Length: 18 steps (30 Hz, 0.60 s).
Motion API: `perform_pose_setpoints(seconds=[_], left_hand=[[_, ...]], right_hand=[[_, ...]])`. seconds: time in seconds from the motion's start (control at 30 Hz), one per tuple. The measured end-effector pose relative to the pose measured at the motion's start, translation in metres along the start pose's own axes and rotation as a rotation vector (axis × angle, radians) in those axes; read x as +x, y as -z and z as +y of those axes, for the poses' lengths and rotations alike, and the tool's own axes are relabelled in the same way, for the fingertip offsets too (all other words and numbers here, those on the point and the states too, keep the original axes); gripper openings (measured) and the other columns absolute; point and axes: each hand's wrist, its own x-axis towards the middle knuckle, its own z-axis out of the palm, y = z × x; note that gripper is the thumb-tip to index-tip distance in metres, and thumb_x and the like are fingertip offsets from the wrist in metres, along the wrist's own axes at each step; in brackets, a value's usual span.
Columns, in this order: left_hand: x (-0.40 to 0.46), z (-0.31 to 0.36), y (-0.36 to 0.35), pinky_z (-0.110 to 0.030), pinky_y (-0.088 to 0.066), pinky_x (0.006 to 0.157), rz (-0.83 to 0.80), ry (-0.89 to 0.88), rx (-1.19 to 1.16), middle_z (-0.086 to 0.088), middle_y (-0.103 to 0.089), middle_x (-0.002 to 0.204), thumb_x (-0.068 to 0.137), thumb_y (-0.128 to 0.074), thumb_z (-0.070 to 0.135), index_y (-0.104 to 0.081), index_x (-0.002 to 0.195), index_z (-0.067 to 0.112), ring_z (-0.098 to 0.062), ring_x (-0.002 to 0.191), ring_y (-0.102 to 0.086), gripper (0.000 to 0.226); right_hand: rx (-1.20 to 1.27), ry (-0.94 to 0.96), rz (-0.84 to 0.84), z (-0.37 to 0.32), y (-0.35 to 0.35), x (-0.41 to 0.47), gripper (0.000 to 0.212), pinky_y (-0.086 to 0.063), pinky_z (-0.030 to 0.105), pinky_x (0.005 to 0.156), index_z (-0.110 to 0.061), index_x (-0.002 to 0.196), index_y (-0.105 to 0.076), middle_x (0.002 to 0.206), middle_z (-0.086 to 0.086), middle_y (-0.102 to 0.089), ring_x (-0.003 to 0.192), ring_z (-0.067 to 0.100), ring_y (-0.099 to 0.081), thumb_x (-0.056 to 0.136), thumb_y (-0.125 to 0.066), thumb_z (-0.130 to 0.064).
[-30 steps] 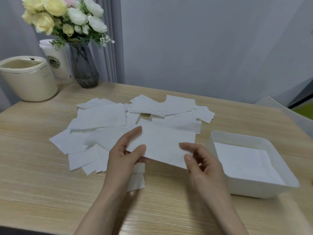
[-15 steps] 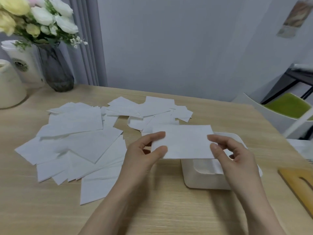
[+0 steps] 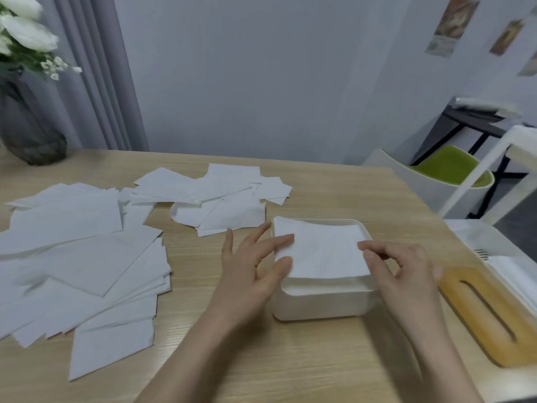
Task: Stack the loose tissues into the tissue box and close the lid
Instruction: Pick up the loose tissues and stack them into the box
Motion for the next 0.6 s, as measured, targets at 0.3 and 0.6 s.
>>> perform_pose_setpoints(seconds=[0.3, 0.6], left_hand=[[-0.001, -0.013, -0.012, -0.041, 0.014, 0.118, 0.037, -0.236, 0.295, 0.020, -0.052, 0.098, 0.095, -0.042, 0.047, -0.073, 0.109, 0.029, -0.006, 0.137, -0.037, 0.038], [-0.004, -0.010, -0.008, -0.046, 0.013, 0.118, -0.034, -0.248, 0.389, 0.013, -0.056, 0.103, 0.102, -0.022, 0.055, -0.071, 0.100, 0.031, -0.010, 0.140, -0.036, 0.054]], right_hand=[[-0.122, 0.016, -0.002, 0.019, -0.003, -0.003, 0.021, -0.013, 0.022, 0.082, -0.034, 0.088, -0.071, 0.083, -0.028, -0.059, 0.095, 0.001, -0.044, 0.087, -0.066, -0.013], [-0.181, 0.079, 0.021, 0.030, -0.007, -0.006, 0.021, -0.014, 0.025, 0.081, -0.033, 0.089, -0.072, 0.084, -0.028, -0.061, 0.094, 0.003, -0.046, 0.088, -0.066, -0.013]])
